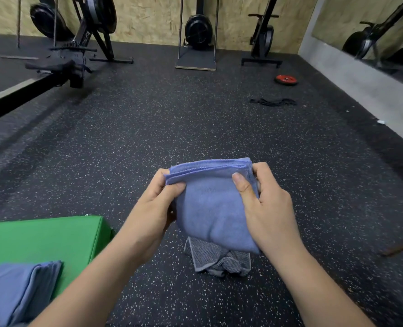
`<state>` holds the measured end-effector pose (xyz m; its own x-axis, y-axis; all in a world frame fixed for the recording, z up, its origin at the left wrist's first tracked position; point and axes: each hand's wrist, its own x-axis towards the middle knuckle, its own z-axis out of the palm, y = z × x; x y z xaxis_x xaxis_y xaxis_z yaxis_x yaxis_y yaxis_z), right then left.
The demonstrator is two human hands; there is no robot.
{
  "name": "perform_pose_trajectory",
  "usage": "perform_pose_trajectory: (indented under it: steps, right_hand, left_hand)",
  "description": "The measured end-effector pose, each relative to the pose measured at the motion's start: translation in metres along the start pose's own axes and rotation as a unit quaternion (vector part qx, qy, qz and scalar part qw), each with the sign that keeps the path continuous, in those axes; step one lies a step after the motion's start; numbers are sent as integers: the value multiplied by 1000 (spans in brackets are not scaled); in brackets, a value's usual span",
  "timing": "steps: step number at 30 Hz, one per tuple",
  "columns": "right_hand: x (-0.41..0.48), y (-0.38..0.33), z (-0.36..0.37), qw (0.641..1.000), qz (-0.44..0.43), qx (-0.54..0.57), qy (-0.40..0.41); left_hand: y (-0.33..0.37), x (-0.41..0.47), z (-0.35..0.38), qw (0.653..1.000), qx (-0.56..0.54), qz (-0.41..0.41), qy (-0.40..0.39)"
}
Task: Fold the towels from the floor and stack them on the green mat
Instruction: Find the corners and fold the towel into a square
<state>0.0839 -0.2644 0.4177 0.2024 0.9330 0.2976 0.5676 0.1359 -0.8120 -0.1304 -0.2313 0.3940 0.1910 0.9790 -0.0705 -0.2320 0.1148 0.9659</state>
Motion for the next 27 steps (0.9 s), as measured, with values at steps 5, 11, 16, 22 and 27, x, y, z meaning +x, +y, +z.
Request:
perform_pose_trajectory:
  steps: [5, 11, 16, 22, 27]
  right_hand:
    - [-1, 0, -2, 1000, 17, 14, 0]
    - [2, 7, 0, 999, 46, 30, -5]
    - [5, 11, 5, 993, 94, 70, -32]
    - [-4, 21, 9, 953, 195, 150, -175]
    - [-9, 24, 22, 956, 214, 86, -181]
  left_hand:
    - [-10, -7, 17, 993, 60, 72, 74]
    - [-6, -7, 13, 967, 195, 125, 105]
    - [-11, -4, 6, 971, 198, 79, 111]
    - [-19, 6, -13, 980, 157, -33, 122]
    - [-33, 6, -37, 976, 176, -114, 67]
